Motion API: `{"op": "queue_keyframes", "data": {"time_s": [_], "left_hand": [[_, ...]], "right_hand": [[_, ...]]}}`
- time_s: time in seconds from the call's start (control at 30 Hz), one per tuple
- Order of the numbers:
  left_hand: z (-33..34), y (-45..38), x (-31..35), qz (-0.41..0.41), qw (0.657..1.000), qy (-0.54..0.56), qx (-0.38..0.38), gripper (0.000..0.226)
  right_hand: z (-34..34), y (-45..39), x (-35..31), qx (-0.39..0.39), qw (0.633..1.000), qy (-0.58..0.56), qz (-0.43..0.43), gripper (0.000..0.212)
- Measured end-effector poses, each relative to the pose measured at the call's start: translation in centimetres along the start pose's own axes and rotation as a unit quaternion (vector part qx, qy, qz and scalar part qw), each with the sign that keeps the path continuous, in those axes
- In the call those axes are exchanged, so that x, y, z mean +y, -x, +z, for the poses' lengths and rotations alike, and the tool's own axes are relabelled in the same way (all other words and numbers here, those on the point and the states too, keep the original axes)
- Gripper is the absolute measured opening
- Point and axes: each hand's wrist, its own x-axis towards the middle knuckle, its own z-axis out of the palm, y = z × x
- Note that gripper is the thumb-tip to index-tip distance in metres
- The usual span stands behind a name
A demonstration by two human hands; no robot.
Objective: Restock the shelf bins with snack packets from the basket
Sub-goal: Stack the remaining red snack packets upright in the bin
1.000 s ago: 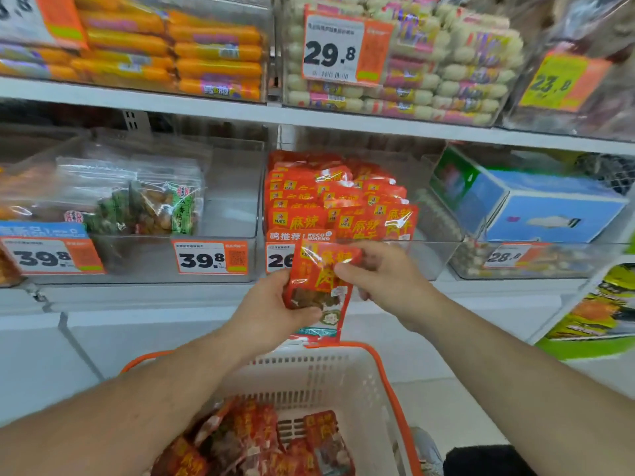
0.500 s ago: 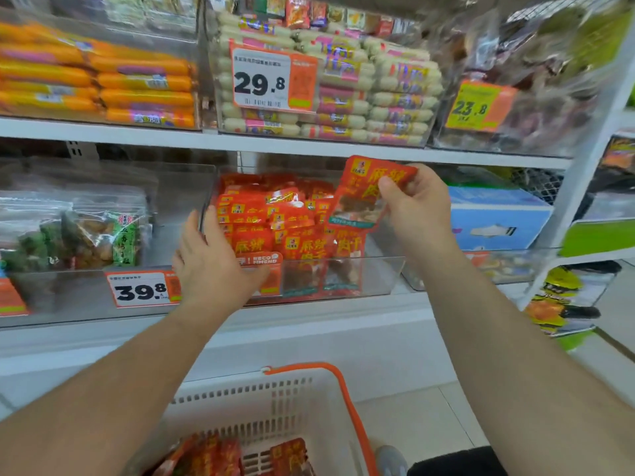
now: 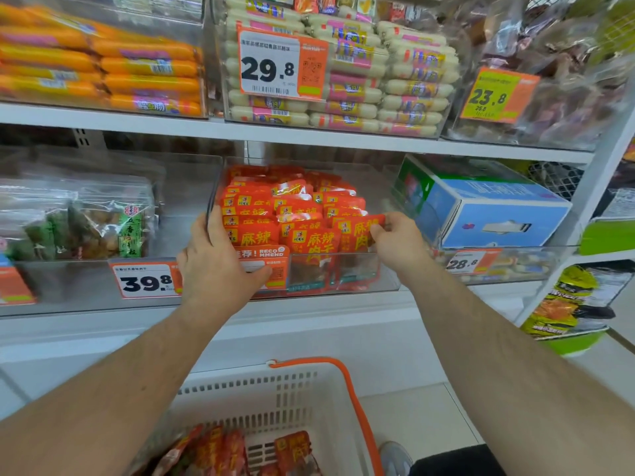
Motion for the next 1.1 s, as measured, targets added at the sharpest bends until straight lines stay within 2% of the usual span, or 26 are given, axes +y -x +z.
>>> {"op": "queue_keyframes", "data": {"time_s": [0.07,0.17,0.33,0.47,0.53,0.6,0.63,0.67,0.73,0.8,0.87,0.9,0.97,1.03,1.1], "left_hand": [[0.0,0.2,-0.1,0.008,1.0,0.003,0.001,0.116],[-0.2,0.4,-0.3,0.014,1.0,-0.008,0.0,0.114],[-0.4,0.5,-0.1,0.007,1.0,-0.008,-0.013,0.111],[-0.6,0.8,-0.4,-0.004,0.999,0.028,-0.015,0.108],[-0.7,1.9,-0.7,0.06,0.996,0.042,0.047,0.099],[-0.6,3.5,-1.2,0.204,0.972,0.05,0.107,0.077],[-0.5,4.4,-1.5,0.262,0.96,0.041,0.093,0.066],[-0.4,5.2,-1.9,0.304,0.951,0.025,0.047,0.056],[-0.3,6.6,-3.0,0.316,0.939,-0.005,-0.136,0.041],[0.3,8.0,-5.0,0.255,0.913,-0.04,-0.314,0.028],[0.9,8.8,-7.1,0.204,0.897,-0.06,-0.386,0.022],[1.0,9.3,-7.9,0.185,0.894,-0.065,-0.404,0.021],[1.4,10.1,-9.4,0.159,0.887,-0.079,-0.426,0.018],[1.9,11.1,-10.4,0.161,0.875,-0.11,-0.444,0.013],[2.6,12.1,-11.0,0.169,0.86,-0.124,-0.466,0.009]], "right_hand": [[0.2,-0.1,0.4,-0.003,0.999,0.038,0.004,0.006],[0.2,0.0,0.5,0.011,0.998,0.06,0.014,0.016],[0.2,0.1,0.2,0.021,0.994,0.101,0.017,0.008],[0.1,0.0,0.5,0.014,0.986,0.164,0.005,0.013],[0.2,0.2,0.8,0.034,0.984,0.175,-0.002,0.019],[0.3,0.6,1.1,0.107,0.977,0.18,-0.033,0.028],[0.4,1.1,1.1,0.16,0.967,0.184,-0.07,0.034],[0.6,1.8,1.1,0.21,0.951,0.186,-0.128,0.038],[1.8,3.9,0.7,0.242,0.91,0.191,-0.279,0.038],[4.5,6.7,1.2,0.137,0.877,0.208,-0.41,0.033],[7.8,9.5,2.6,-0.049,0.835,0.263,-0.48,0.029],[9.5,10.9,3.3,-0.163,0.81,0.307,-0.471,0.029],[12.4,13.3,4.7,-0.35,0.755,0.398,-0.385,0.033],[14.9,15.5,6.7,-0.447,0.729,0.435,-0.282,0.033],[17.4,17.3,9.7,-0.496,0.716,0.444,-0.208,0.031]]}}
